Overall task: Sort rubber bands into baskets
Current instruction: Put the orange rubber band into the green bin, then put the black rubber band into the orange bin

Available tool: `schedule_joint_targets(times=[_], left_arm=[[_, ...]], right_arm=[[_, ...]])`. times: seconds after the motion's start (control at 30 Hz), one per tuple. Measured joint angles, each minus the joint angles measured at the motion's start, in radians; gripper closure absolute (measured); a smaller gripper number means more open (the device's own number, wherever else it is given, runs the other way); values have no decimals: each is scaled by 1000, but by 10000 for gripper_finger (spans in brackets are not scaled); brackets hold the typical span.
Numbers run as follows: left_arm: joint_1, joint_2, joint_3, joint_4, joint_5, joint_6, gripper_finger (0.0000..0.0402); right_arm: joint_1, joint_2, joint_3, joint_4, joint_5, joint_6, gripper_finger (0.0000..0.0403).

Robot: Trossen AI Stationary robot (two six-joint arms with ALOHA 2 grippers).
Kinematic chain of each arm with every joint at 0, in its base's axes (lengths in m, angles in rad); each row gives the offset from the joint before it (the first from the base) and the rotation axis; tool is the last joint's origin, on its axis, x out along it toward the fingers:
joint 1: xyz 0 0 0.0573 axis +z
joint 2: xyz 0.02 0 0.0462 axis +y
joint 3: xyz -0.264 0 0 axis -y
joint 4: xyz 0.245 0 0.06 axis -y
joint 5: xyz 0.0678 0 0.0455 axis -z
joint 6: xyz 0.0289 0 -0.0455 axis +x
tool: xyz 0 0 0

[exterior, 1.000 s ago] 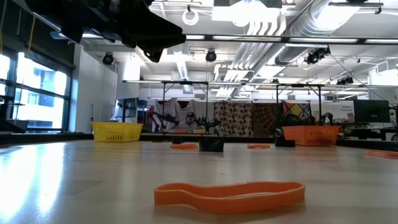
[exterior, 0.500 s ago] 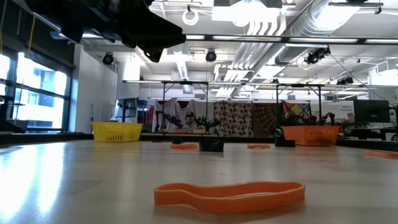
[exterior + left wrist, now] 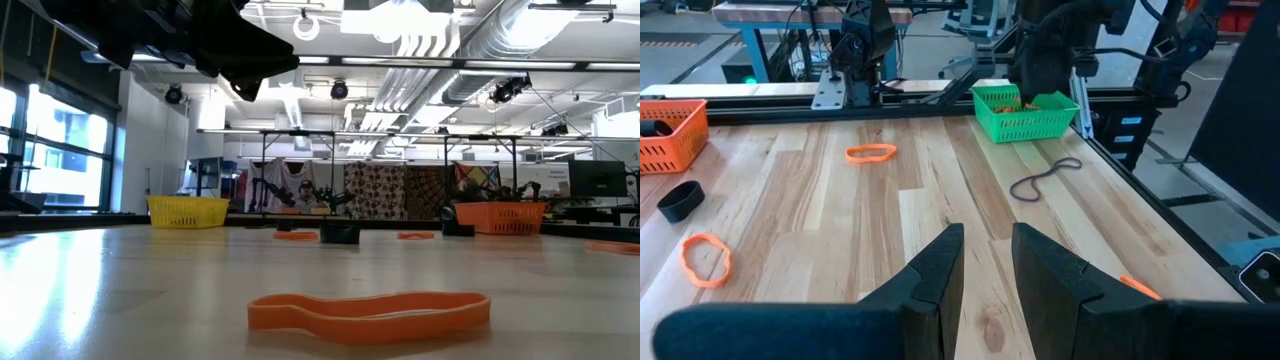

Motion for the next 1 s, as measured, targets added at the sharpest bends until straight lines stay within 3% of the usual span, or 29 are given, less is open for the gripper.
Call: schedule_joint_targets(times=[0.43,0.83,1.0], left_arm=[[0,0,0,-13,0,26,322],[0,0,0,-28,0,26,322],[0,0,0,-27,0,27,322]], right_arm=[[-10,0,23,-4,-24,4,392],[-10,0,23,-68,-25,91,221],[-10,0,23,-70,-25,46,196]])
